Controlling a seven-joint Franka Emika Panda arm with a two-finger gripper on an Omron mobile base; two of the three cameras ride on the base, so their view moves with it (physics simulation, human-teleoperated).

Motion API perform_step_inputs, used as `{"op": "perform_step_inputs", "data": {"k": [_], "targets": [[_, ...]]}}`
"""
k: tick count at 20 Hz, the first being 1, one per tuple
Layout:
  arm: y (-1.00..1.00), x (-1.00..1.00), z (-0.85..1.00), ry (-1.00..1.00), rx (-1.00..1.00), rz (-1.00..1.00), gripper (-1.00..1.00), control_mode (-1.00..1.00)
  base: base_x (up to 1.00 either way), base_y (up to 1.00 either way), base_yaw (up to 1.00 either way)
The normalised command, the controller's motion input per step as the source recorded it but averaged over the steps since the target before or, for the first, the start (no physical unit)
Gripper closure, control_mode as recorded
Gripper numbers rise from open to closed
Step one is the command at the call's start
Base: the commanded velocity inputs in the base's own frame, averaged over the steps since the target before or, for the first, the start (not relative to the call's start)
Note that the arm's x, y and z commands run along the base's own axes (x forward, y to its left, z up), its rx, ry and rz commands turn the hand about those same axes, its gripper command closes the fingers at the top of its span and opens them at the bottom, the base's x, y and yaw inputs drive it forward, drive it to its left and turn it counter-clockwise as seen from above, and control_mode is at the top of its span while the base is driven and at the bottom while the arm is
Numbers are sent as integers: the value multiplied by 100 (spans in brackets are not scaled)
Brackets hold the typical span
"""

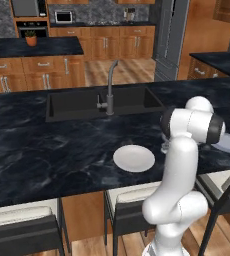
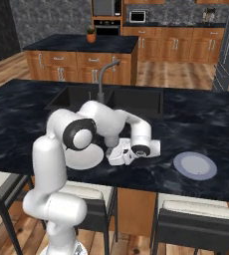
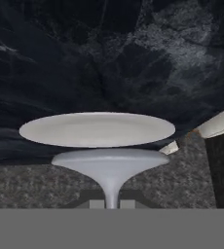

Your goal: Retrieve the wine glasses from the counter and place one next to each plate.

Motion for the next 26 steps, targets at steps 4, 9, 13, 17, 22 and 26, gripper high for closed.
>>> {"op": "perform_step_inputs", "data": {"k": [4, 9, 13, 17, 22, 26], "targets": [[0, 15, -34, 0, -1, 5, 100, -100, 0, 0, 0], [2, 27, -41, 0, 0, 2, 100, -100, 0, 0, 0], [0, 35, -35, 0, -1, 0, 100, -100, 0, 0, 0], [0, 33, -34, 0, -1, 0, 100, -100, 0, 0, 0], [0, 13, -34, 0, -4, 2, -100, -100, 0, 0, 0], [-2, -6, -25, 4, -2, 7, -100, -100, 0, 0, 0]]}}
